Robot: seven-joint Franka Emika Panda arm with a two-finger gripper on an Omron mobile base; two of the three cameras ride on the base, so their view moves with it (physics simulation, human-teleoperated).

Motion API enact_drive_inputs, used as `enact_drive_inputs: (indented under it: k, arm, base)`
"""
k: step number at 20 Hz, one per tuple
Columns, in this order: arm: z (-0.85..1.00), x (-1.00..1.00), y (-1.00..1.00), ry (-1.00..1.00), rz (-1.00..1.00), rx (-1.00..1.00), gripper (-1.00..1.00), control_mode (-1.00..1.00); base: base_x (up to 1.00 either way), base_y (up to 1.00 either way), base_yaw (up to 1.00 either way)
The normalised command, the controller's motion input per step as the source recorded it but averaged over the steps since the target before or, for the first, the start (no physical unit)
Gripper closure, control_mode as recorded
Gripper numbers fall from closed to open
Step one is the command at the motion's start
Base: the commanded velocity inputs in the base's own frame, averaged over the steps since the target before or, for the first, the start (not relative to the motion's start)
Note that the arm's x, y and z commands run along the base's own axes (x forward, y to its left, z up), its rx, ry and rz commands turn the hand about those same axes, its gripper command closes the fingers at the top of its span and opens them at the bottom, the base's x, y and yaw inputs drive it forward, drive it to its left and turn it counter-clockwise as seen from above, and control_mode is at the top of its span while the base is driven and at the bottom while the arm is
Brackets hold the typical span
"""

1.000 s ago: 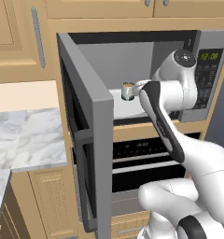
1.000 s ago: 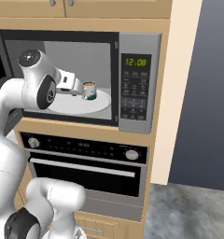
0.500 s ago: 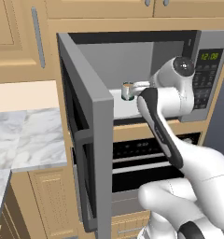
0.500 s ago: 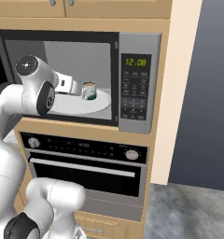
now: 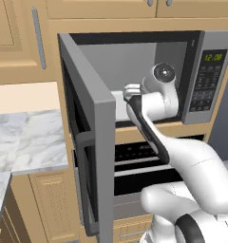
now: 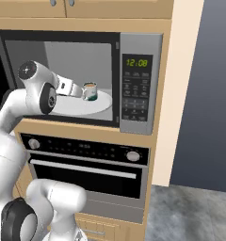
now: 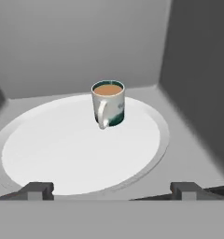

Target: Pick the cup of tea, navigate to the dining table, and place it on the saucer.

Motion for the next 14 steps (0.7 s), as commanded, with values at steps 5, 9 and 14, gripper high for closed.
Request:
enact_drive_inputs:
  k: [5, 9, 14]
  arm:
    - [-0.03, 0.69, 0.0, 0.07, -0.14, 0.08, -1.0, -1.0]
    - [-0.24, 0.47, 0.01, 0.09, -0.11, 0.12, -1.0, -1.0]
    - [-0.4, 0.41, 0.0, 0.12, -0.05, 0.11, -1.0, -1.0]
  base:
    - [0.0, 0.0, 0.0]
    - [0.0, 0.0, 0.0]
    - [0.0, 0.0, 0.0]
